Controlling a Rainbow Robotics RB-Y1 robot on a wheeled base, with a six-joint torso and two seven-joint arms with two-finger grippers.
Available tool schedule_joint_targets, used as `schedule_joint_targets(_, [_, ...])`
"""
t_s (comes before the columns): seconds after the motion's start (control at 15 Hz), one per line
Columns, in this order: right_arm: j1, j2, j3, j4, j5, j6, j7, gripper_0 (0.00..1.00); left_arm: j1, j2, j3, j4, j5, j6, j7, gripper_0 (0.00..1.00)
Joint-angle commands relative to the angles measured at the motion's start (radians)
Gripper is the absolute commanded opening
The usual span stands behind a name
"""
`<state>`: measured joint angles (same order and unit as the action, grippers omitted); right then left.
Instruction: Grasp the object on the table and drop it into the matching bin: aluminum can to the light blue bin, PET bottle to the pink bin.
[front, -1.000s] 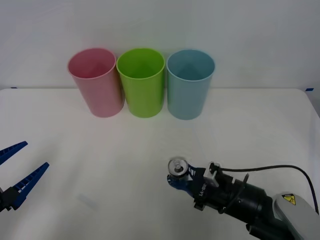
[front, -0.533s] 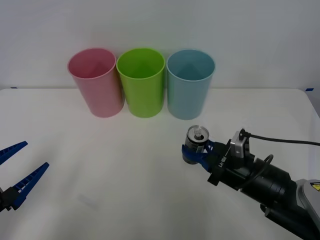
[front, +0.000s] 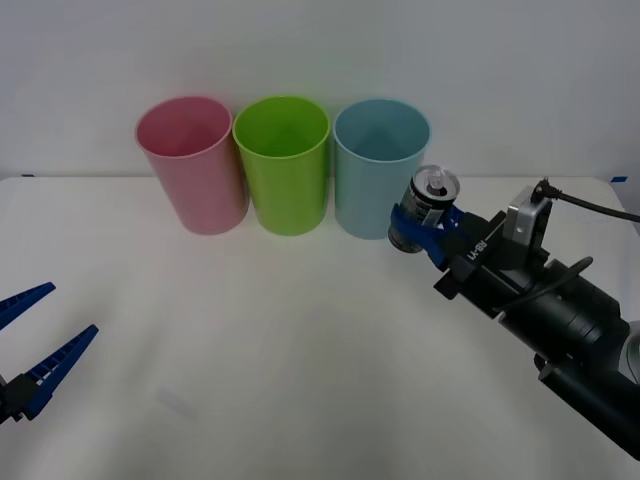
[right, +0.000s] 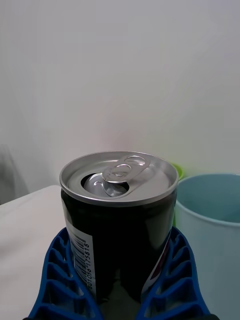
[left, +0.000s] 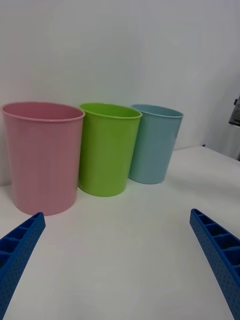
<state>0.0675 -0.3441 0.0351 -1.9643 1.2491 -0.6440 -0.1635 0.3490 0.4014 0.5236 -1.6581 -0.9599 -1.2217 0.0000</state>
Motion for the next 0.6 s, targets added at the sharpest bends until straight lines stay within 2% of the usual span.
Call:
schedule_joint_targets(0.07, [-0.061, -0.007, 0.000, -0.001, 0.033, 0.070, -0.013, 0.00, 0.000, 0.000, 0.000, 0.000, 0.000, 0.000, 0.000, 1.00])
schedule_joint_targets(0.2, [-0.101, -0.013, 0.000, 0.004, 0.050, 0.116, -0.033, 0.00, 0.000, 0.000, 0.000, 0.000, 0.000, 0.000, 0.000, 1.00])
schedule_joint_targets(0.4, [-0.193, -0.021, -0.003, 0.047, 0.127, 0.144, -0.159, 0.00, 0.000, 0.000, 0.000, 0.000, 0.000, 0.000, 0.000, 1.00])
schedule_joint_targets(0.6, [-0.301, -0.018, -0.004, 0.147, 0.133, 0.144, -0.185, 0.00, 0.000, 0.000, 0.000, 0.000, 0.000, 0.000, 0.000, 1.00])
